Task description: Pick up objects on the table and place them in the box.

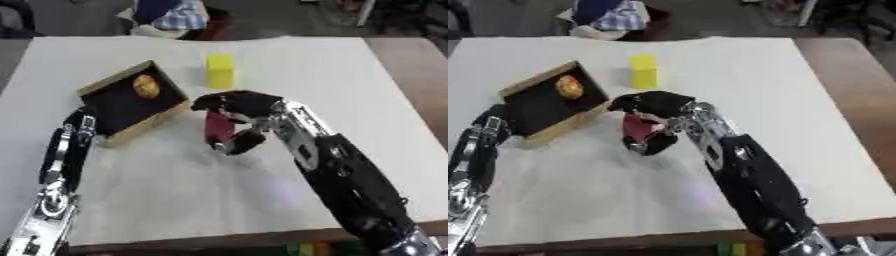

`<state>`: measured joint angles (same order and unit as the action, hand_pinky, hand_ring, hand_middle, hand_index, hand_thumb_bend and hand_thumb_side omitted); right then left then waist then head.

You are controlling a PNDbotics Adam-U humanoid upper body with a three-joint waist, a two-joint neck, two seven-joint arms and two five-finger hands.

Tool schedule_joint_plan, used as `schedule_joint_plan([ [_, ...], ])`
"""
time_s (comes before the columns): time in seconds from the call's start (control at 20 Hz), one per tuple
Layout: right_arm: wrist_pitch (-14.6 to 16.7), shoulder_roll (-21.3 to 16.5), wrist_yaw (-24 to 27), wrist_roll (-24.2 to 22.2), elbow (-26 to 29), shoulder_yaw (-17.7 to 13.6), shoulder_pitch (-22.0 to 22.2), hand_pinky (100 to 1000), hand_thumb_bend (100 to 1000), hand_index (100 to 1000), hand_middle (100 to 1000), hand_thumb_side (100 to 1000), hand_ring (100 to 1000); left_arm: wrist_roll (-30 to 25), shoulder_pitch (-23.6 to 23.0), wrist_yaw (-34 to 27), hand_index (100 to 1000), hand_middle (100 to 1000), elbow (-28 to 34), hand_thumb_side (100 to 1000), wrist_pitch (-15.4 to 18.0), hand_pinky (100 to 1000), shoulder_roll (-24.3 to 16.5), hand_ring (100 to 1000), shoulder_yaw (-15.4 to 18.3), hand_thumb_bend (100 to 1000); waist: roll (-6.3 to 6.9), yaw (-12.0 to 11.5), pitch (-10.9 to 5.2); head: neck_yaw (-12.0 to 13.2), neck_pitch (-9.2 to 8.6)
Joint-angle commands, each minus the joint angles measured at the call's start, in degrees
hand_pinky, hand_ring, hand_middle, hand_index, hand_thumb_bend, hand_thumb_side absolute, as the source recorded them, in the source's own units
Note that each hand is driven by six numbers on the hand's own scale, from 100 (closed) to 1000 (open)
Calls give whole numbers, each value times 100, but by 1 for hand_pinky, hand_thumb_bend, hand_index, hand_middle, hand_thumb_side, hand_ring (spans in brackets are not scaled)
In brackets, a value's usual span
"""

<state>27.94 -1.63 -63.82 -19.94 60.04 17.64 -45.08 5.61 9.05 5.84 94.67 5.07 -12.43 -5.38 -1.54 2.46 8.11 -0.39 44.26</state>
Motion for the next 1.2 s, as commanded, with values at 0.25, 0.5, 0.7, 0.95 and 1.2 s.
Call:
schedule_joint_plan([
  [0.25, -141, 5, -361, 430, 26, -189, -65, 899, 100, 1000, 950, 427, 934, 2, 36, -8, 756, 544, 70, 920, 6, 619, -10, 553, 13, 100, 69, 21, -116, -6, -14],
  [0.5, -183, -27, -368, 560, 286, -226, -59, 900, 100, 1000, 947, 406, 932, 10, 32, -8, 756, 544, 71, 921, 4, 619, -14, 552, 19, 100, 72, 33, -115, -3, -14],
  [0.7, -245, -33, -347, 527, 304, -243, -48, 899, 100, 1000, 946, 427, 929, 7, 31, -6, 756, 544, 70, 920, 6, 619, -12, 552, 18, 100, 68, 39, -120, -8, -14],
  [0.95, -254, 19, -380, 477, 121, -233, 1, 898, 100, 1000, 946, 466, 929, 8, 28, -7, 756, 543, 69, 921, 5, 619, -13, 552, 19, 100, 70, 38, -119, -10, -14],
  [1.2, -340, 117, -500, 554, -95, -319, 52, 894, 100, 1000, 941, 473, 923, 10, 25, -9, 755, 543, 66, 921, 3, 619, -8, 551, 20, 100, 70, 37, -123, -10, -14],
])
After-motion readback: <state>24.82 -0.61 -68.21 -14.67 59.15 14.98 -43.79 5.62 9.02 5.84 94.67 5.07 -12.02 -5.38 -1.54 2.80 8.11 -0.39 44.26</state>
